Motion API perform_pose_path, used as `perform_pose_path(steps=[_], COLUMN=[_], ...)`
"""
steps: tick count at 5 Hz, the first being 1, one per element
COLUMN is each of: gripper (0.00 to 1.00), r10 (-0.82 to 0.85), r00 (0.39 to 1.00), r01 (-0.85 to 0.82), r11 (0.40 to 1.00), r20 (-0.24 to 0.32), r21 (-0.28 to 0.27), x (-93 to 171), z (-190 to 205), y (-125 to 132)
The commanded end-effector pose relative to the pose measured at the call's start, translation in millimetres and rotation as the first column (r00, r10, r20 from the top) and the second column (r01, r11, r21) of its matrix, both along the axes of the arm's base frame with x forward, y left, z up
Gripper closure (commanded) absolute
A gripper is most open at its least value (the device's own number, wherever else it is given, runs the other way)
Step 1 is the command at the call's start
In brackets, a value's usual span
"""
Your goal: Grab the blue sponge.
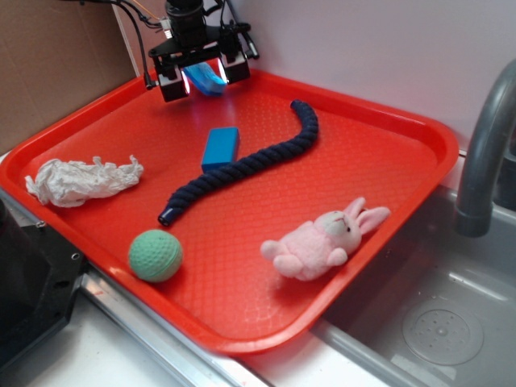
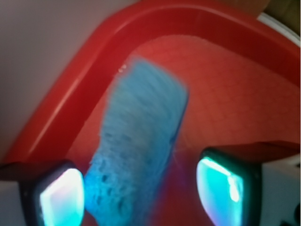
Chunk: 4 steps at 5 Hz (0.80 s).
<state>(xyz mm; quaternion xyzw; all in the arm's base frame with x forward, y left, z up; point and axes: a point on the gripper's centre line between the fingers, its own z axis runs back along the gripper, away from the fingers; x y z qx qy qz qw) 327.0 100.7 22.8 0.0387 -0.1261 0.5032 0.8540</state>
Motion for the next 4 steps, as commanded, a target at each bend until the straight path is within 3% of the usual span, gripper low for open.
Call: perform_pose_path(steps=[1, 2, 3, 4], gripper=[1.0, 1.0, 1.0, 1.0], r10=[0.074, 0.106, 0.092, 0.004], r00=[0.997, 0.983, 0.975, 0.991], r01=[-0.074, -0.114, -0.108, -0.015], r11=[0.997, 0.992, 0.991, 0.996], r20=[-0.03, -0.149, -0.2, -0.132], r21=[0.002, -0.046, -0.074, -0.089], x=[-10.8, -51.8, -89.0, -131.0], z=[6.8, 32.5, 64.9, 112.1], y=[31.9, 38.0, 40.4, 41.7])
